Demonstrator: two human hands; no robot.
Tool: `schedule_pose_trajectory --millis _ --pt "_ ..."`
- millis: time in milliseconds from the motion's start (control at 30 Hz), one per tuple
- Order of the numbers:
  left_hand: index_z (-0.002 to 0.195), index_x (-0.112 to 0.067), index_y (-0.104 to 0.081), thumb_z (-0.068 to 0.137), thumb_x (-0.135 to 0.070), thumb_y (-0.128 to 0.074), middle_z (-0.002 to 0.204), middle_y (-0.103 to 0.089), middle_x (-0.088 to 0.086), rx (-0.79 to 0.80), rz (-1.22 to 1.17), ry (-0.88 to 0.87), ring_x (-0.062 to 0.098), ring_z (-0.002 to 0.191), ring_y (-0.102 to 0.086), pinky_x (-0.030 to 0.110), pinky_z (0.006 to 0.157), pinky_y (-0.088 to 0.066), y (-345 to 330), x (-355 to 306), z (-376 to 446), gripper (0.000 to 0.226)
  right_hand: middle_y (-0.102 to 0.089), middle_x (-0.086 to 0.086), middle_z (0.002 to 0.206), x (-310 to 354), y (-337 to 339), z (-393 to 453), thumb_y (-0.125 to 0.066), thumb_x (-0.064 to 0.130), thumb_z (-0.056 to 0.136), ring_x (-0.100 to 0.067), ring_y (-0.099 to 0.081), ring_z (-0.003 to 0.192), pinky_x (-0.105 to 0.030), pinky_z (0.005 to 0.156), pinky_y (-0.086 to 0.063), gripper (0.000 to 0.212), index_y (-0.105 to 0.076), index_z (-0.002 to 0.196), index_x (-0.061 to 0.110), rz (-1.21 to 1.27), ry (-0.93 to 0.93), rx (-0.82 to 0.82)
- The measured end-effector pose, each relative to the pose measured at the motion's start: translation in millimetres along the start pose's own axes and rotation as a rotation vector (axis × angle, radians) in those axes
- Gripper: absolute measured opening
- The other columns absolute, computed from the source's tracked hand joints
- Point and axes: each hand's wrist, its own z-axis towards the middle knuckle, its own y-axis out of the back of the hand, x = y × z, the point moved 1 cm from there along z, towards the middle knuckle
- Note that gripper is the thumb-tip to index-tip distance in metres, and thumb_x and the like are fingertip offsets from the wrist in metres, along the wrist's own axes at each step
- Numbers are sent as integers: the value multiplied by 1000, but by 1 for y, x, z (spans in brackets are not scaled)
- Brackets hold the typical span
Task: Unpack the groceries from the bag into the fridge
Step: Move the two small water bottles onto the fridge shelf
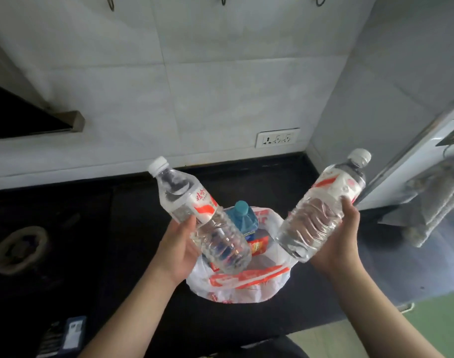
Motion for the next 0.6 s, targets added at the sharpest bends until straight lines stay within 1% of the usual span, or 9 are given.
schedule_pose_trajectory --millis 67,133,200,267,333,400,433,500,600 --pt "138 -3 -46 55 -66 -81 132 -57 23 -42 -91 129 37 121 -56 48 95 -50 -10 5 -6 109 -66 -9 96 -4 -1 -6 -60 65 66 -26 -66 92 -41 80 -55 72 -58 114 11 62 -42 -16" --pt "137 -8 -49 61 -70 -73 128 -62 19 -89 -121 199 33 118 -60 47 94 -50 -16 8 -13 100 -69 -11 111 -8 -4 -12 -54 67 71 -29 -66 104 -47 81 -56 77 -54 123 11 91 -55 2" --pt "135 -11 -50 75 -69 -55 123 -66 16 -120 -154 250 31 112 -64 47 91 -50 -19 9 -19 84 -67 -10 119 -12 -7 -17 -44 70 78 -30 -65 108 -48 79 -56 72 -51 128 18 53 -59 21" --pt "133 -12 -53 82 -67 -40 123 -66 17 -97 -204 301 34 112 -64 50 92 -49 -23 9 -24 76 -72 -10 109 -16 -7 -20 -47 72 78 -28 -70 97 -45 72 -57 72 -52 126 18 27 -106 36" --pt "131 -14 -54 88 -69 -32 124 -65 18 -65 -251 346 36 114 -62 53 95 -48 -21 9 -28 73 -74 -9 95 -22 -8 -25 -68 70 62 -26 -72 84 -42 67 -57 80 -55 120 17 -14 -160 50" --pt "131 -14 -54 91 -67 -36 125 -64 19 -72 -254 377 36 117 -60 56 102 -43 -15 10 -31 69 -73 -9 93 -28 -7 -30 -87 59 37 -25 -72 83 -40 67 -57 98 -56 118 14 -97 -181 88" --pt "132 -12 -53 92 -62 -43 123 -65 19 -91 -237 373 35 117 -60 56 104 -40 -11 11 -33 65 -73 -9 96 -31 -5 -32 -90 54 33 -25 -72 87 -40 69 -57 103 -54 120 13 -155 -172 94" --pt "134 -9 -53 84 -48 -62 122 -64 20 -91 -180 337 36 116 -60 55 104 -41 -1 12 -37 64 -71 -10 108 -35 -3 -36 -93 50 35 -27 -69 99 -40 74 -57 104 -52 123 12 -225 -150 114" --pt "132 -7 -54 65 -34 -84 122 -62 21 18 -119 259 35 113 -61 47 93 -51 11 11 -41 77 -68 -13 116 -36 -2 -43 -94 46 40 -29 -67 104 -39 75 -57 100 -53 124 9 -284 -122 130"
